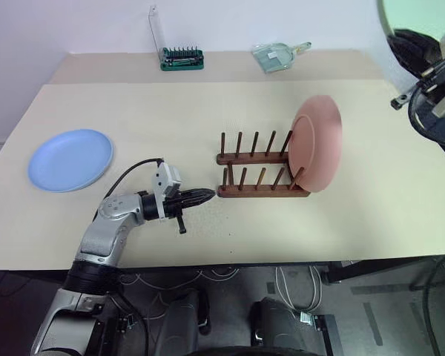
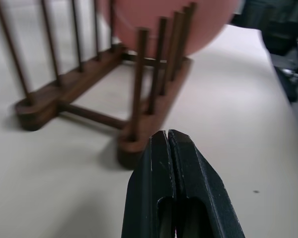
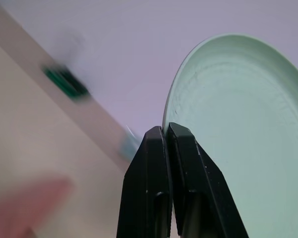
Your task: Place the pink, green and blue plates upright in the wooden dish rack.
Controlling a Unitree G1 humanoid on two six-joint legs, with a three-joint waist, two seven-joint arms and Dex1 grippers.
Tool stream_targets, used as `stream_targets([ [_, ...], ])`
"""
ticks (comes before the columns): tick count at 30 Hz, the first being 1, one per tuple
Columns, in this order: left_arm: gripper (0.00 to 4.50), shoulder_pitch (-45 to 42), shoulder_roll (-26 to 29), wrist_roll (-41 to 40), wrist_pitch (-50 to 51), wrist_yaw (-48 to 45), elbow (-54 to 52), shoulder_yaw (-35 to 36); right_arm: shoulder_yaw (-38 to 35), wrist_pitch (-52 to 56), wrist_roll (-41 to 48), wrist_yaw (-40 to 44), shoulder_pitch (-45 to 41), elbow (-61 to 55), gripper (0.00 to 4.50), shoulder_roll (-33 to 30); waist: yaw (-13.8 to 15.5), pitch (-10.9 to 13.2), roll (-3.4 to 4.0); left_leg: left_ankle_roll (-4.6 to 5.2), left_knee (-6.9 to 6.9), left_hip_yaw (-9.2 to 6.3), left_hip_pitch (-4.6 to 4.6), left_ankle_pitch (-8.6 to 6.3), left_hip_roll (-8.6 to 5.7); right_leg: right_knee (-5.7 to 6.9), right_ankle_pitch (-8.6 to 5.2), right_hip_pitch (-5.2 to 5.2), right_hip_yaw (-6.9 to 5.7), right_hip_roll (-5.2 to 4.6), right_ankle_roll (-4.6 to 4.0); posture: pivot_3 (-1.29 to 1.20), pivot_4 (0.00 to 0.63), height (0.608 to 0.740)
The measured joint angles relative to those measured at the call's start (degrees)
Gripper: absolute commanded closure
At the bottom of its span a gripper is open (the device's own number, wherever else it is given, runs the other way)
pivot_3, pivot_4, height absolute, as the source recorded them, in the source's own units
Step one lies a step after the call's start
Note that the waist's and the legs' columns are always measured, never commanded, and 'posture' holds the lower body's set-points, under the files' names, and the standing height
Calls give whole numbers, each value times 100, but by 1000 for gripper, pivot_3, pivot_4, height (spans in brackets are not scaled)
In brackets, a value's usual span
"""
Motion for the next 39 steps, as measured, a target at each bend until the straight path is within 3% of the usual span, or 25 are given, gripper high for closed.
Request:
stream_targets([
  [6, 4500, -29, 36, -101, 265, 191, -308, 79, 70, 1102, 2090, -79, -131, -738, 4426, 981, -1, 2, -3, 1, -2, -1, -4, 0, 0, 4, 0, -2, 0, -1, 0, 0, 150, 736],
  [10, 4500, -56, 40, -123, 403, 300, -398, 112, 46, 1472, 3103, -385, -130, -1057, 4426, 1245, -1, 1, -3, 6, -1, -1, -3, -3, -1, 3, 0, -2, -1, 0, 0, 0, 150, 736],
  [19, 4500, -165, 75, -237, 631, 411, -614, 198, -105, 1365, 5649, -2356, 456, -1097, 4426, 2602, -6, 1, -4, 5, -4, 0, -4, -3, -2, 7, 0, -4, -1, 2, 0, 0, 150, 736],
  [31, 4500, -171, 161, -245, 642, 407, -620, 282, 311, 884, 5899, -3120, 1511, -1123, 4426, 3114, -11, 2, -3, 9, -10, 0, -6, -5, -3, 8, 0, -13, 1, 5, 0, 0, 150, 736],
  [39, 4500, -171, 161, -244, 634, 370, -614, 296, 370, 627, 5932, -3254, 1732, -1124, 4426, 3260, -7, 2, -3, 11, -11, 0, -6, -7, -3, 7, 0, -14, 2, 4, 0, 0, 150, 736],
])
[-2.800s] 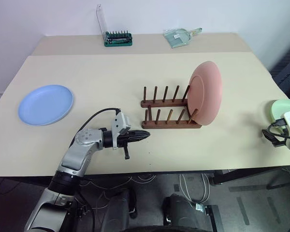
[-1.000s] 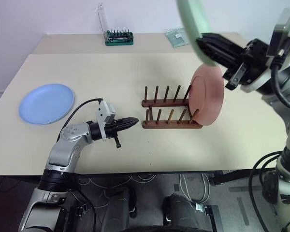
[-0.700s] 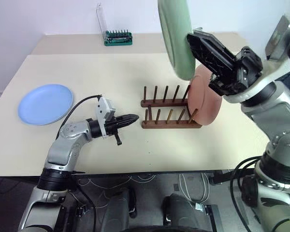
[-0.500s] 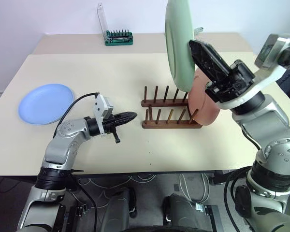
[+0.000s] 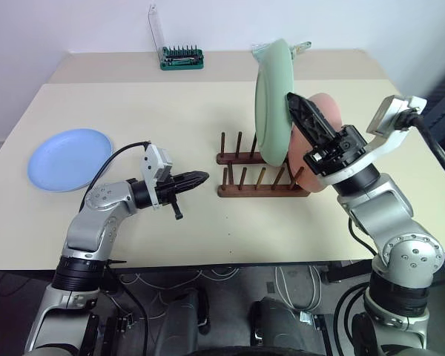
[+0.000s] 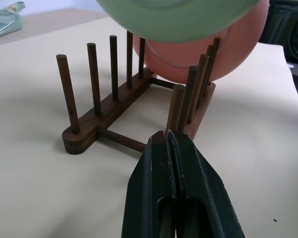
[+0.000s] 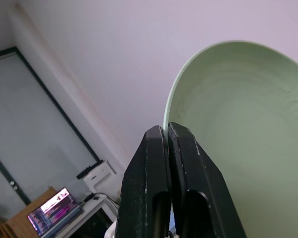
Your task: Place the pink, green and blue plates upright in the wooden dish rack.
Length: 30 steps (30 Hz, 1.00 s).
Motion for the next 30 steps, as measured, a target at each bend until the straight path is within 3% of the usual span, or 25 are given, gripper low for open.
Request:
stream_targets([
  [27, 4500, 64, -5, 3, -196, -109, 99, 0, 137, -94, 500, -520, 335, 410, 4426, 24, -11, 0, 1, 17, -6, 0, 2, -11, 1, -1, 0, -2, 2, 0, -1, 0, 150, 736],
  [30, 4500, 64, -5, 3, -249, -113, 115, 0, 141, -87, 507, -568, 369, 428, 3169, 24, -6, 0, 0, 18, -6, 0, 1, -11, 1, -2, 0, -2, 2, -1, -1, 0, 150, 736],
])
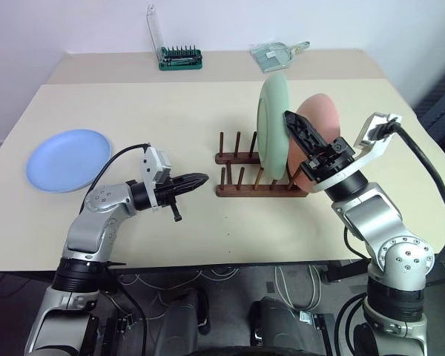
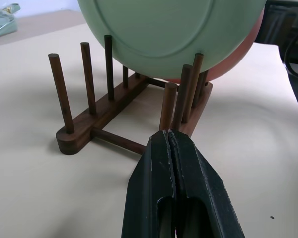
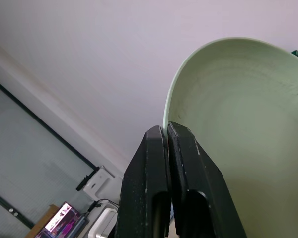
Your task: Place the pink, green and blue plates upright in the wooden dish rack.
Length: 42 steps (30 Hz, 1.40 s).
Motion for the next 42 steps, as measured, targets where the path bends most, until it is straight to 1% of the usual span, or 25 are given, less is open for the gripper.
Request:
stream_targets([
  [1, 4500, 0, 0, 0, -7, -1, 1, 0, 0, 1, -1, -14, 26, 19, 2762, 0, 4, 0, 0, 0, 0, 0, 0, 0, 0, -1, 0, 0, 0, 0, 0, 0, 150, 736],
  [2, 4500, 2, 0, 0, -13, -2, 4, 0, 1, 3, -1, -24, 42, 41, 2128, 0, 4, 0, 0, 0, 0, 0, -1, 0, 0, -1, 0, 0, 0, 0, 0, 0, 150, 736],
  [6, 4500, 10, 0, 0, -26, -5, 12, 0, 1, 4, -8, -42, 42, 66, 147, -15, 3, 0, 0, 0, -1, 0, 0, 0, 0, -1, 0, 0, 0, 0, 0, 0, 150, 736],
  [7, 4500, 10, -1, 0, -28, -6, 16, 0, 1, 4, -13, -42, 41, 66, 33, -23, 4, 0, 0, 1, 0, 0, 0, 0, 0, -1, 0, 0, 0, 0, 0, 0, 150, 736],
  [13, 4500, 13, -2, 0, -40, -8, 51, 0, -7, 1, -35, 7, 7, 65, 33, -131, 4, 0, 0, 1, -1, 0, -1, -1, 0, -2, 0, -1, 0, 0, 0, 0, 150, 736],
  [17, 4500, 16, -5, 1, -71, -14, 81, 0, -12, 65, -268, 167, -256, -7, 33, -616, 3, 0, 1, 1, -1, 0, 0, -1, 0, -3, 0, -3, 0, -1, 0, 0, 150, 736],
  [23, 4500, 15, -8, 3, -137, -28, 162, -1, -51, 64, -356, 184, -460, -40, 33, -820, 8, 1, 0, 1, -3, 0, -2, 0, -1, -7, 0, -1, 0, -2, 0, 0, 150, 736],
  [25, 4500, 15, -7, 5, -162, -41, 185, -1, -51, 82, -490, 231, -555, -40, 33, -1053, 13, 1, 0, 1, -3, 0, -2, 0, -1, -8, 0, -2, -1, -2, 0, 0, 150, 736],
  [28, 4500, 13, -7, 10, -198, -33, 236, 0, -54, 94, -919, 574, -1005, -52, 33, -1536, 10, 2, 2, 1, -3, 0, -3, -1, -1, -8, 0, -5, -1, -2, 0, 0, 150, 736],
  [30, 3965, -13, -5, 11, -199, 35, 256, 19, 68, 116, -1409, 921, -1305, -68, 0, -1945, 4, 4, 4, 1, -4, 0, -2, -1, 0, -8, 0, -6, -1, -1, 0, 0, 150, 736],
  [31, 3650, -81, -4, 16, -178, 205, 335, 97, 415, 166, -2009, 1264, -1572, -70, 0, -2431, -3, 11, 14, 1, -3, 1, -1, -1, 0, -7, 0, -13, -1, -2, -1, 0, 150, 736],
  [32, 3207, -160, 0, 19, -153, 354, 418, 216, 669, 199, -2423, 1480, -1745, -72, 0, -2705, -10, 11, 11, 1, -4, 0, 1, -1, 3, -8, 1, -24, -2, 1, -2, 0, 150, 736],
  [33, 2720, -266, 11, 22, -116, 634, 503, 433, 1036, 167, -3045, 1816, -1955, -52, 0, -2932, -22, 12, 1, 1, -4, 0, 2, -1, 10, -11, 1, -23, -3, 3, -3, 0, 150, 736],
  [34, 2114, -387, 30, 39, -62, 944, 593, 630, 1422, 118, -3580, 2104, -2142, 35, 0, -3060, -33, 13, 2, 1, -5, 0, 1, -1, 10, -11, 2, -26, -2, 3, -5, 0, 150, 736],
  [36, 1186, -487, 132, 72, 35, 1466, 614, 1013, 2005, -48, -4386, 2534, -2317, 295, 0, -3047, -46, 15, -4, 1, -6, 1, -2, -1, 9, -11, 3, -19, -2, 2, -4, 0, 150, 736],
  [38, 103, -467, 247, 96, 163, 1892, 599, 1347, 2325, -190, -4936, 2836, -2345, 604, 0, -2876, -20, 19, -10, -29, -5, 5, -9, 18, 5, -11, 3, -10, -3, 1, -2, 0, 150, 736],
  [39, 40, -436, 284, 134, 224, 2063, 598, 1439, 2334, -259, -5092, 2929, -2398, 669, 0, -2774, -10, 20, -10, -30, -3, 6, -12, 19, 4, -11, 3, -12, -3, 0, -1, 0, 150, 736],
  [42, 40, -389, 466, 463, 690, 3102, 589, 1784, 2421, -481, -5486, 3273, -2534, 853, 0, -2452, -8, 34, -40, -33, -2, 5, -10, 21, 6, -7, 4, -10, -7, 4, -1, 0, 150, 736],
])
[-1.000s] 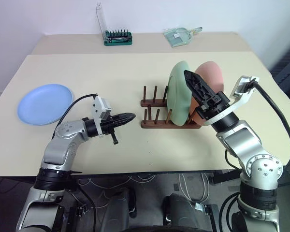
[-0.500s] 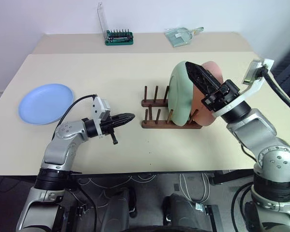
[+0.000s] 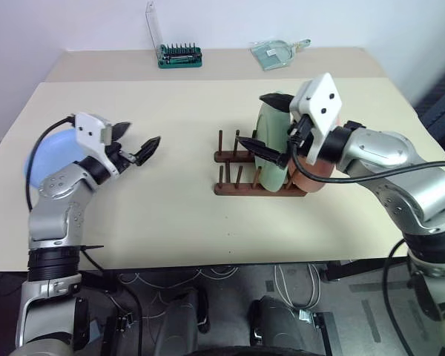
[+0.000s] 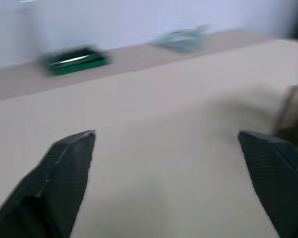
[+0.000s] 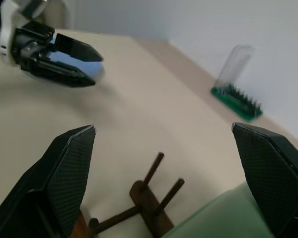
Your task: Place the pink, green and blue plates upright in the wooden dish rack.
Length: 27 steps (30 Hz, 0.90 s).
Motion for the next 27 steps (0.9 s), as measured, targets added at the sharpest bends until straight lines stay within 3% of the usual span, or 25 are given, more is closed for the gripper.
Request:
stream_targets([
  [4, 40, -63, 299, 181, 1075, 1352, 57, 904, 15, -172, -341, 362, -21, 229, 0, 230, -16, 4, -13, -1, 0, 0, 3, 0, 2, 3, 0, -1, 0, 0, 0, 0, 150, 736],
  [9, 40, -82, 449, 259, 1991, 2192, 69, 1617, 2, -222, -587, 674, -31, 416, 0, 517, -6, 2, -19, -6, -1, 0, 5, 0, 1, 4, 0, -2, 0, 0, 0, 0, 150, 736],
  [17, 40, 101, 357, 205, 2165, 2284, 103, 1695, -242, -163, -720, 955, 119, 298, 0, 546, 10, 2, -26, -24, -4, 0, 3, -7, 0, 2, 0, -3, 0, -2, -1, 0, 150, 736],
  [27, 40, 29, 352, 238, 1997, 2279, 443, 1633, -988, 394, -195, 1179, 500, -675, 0, 321, 15, 2, -27, -27, -9, 0, 3, -7, -2, 1, 0, -4, 1, -3, -1, 0, 150, 736],
])
